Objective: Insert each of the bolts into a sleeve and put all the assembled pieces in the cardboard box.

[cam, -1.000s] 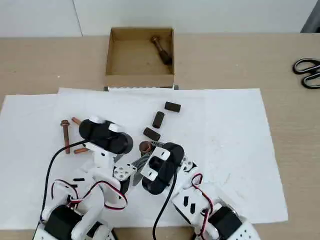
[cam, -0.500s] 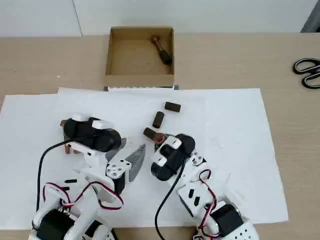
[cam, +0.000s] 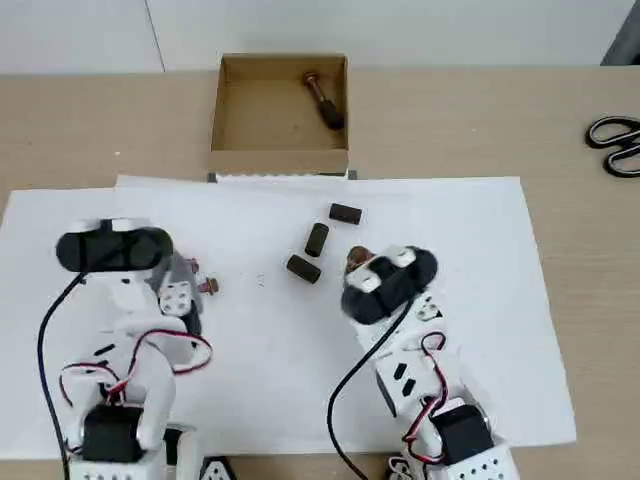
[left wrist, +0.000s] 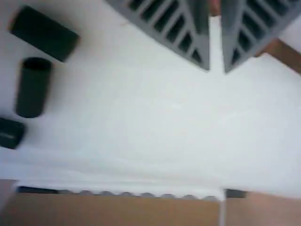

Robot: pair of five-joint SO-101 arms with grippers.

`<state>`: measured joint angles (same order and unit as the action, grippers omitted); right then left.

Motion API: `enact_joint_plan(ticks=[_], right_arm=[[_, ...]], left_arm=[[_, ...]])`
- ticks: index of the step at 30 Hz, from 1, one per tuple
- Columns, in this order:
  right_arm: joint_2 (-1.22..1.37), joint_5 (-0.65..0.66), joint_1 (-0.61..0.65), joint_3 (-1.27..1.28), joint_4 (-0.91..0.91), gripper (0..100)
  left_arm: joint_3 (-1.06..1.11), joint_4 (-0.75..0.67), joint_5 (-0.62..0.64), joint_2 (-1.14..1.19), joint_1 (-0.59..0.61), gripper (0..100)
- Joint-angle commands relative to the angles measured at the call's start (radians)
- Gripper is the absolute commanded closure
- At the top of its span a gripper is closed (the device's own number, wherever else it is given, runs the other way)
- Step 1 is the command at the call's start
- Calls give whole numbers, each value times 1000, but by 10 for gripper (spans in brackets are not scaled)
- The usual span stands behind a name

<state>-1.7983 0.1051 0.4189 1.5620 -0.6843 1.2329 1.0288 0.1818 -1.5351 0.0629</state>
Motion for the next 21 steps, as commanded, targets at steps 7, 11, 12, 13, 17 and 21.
enact_joint_plan(ticks=[7, 11, 12, 13, 17, 21], right_arm=[[94, -31, -81, -226, -56, 996], [275, -63, -81, -374, -62, 996], [331, -75, -81, -413, -62, 996], [389, -84, -81, -454, -62, 996], [631, -121, -81, -651, -62, 996], [869, -141, -81, -852, -64, 996]], left_arm=[[302, -216, -86, -8, 41, 994], [325, -227, -87, -8, 40, 994], [332, -227, -86, -8, 38, 994], [346, -227, -86, -8, 38, 994], [369, -227, -86, -9, 41, 994], [369, -227, -86, -9, 41, 994]])
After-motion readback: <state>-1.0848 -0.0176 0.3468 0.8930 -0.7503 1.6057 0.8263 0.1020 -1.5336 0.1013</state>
